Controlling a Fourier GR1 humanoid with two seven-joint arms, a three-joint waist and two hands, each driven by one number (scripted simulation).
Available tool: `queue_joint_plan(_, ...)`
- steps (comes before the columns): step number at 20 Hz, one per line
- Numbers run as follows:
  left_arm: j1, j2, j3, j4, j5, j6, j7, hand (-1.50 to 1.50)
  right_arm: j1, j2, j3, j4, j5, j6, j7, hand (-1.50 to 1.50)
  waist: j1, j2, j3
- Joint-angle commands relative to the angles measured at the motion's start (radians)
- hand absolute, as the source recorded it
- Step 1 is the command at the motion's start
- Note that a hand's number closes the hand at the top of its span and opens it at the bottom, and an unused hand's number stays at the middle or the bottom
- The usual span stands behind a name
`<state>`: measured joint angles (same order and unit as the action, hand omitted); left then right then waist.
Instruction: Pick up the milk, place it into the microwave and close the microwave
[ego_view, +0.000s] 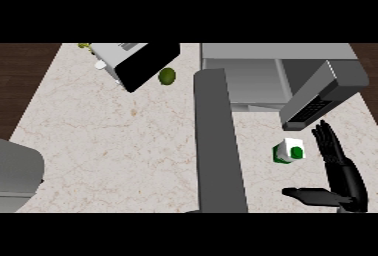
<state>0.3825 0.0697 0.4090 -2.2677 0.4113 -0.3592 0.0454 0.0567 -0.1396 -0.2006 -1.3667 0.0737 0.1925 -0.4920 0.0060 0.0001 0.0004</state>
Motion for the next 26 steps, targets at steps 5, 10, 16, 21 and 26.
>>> queue_joint_plan(5, 0.028, -0.022, 0.056, -0.009, 0.047, -0.069, 0.005, -1.50, -0.118, -0.076, -0.060, 0.303, -0.010, 0.052, -0.143, -1.50, 0.003, 0.000, 0.000)
queue_joint_plan(10, -0.049, -0.016, 0.052, 0.004, 0.011, -0.036, 0.050, -1.50, -0.212, -0.085, -0.055, 0.521, 0.036, 0.027, -0.300, -1.50, 0.001, 0.000, 0.000)
queue_joint_plan(16, -0.017, -0.039, 0.074, -0.064, 0.054, -0.039, 0.098, -1.50, -0.284, -0.078, -0.051, 0.708, 0.077, -0.046, -0.397, -1.50, 0.003, 0.000, 0.000)
queue_joint_plan(21, -0.009, -0.061, 0.094, 0.041, 0.025, -0.120, -0.003, -1.50, -0.361, -0.083, -0.059, 0.854, 0.100, -0.101, -0.477, -1.50, 0.004, 0.001, 0.000)
queue_joint_plan(26, 0.074, -0.069, 0.024, -0.045, 0.033, -0.083, -0.010, -1.50, -0.465, -0.131, -0.078, 1.047, 0.123, -0.089, -0.571, -1.50, 0.012, 0.003, 0.001)
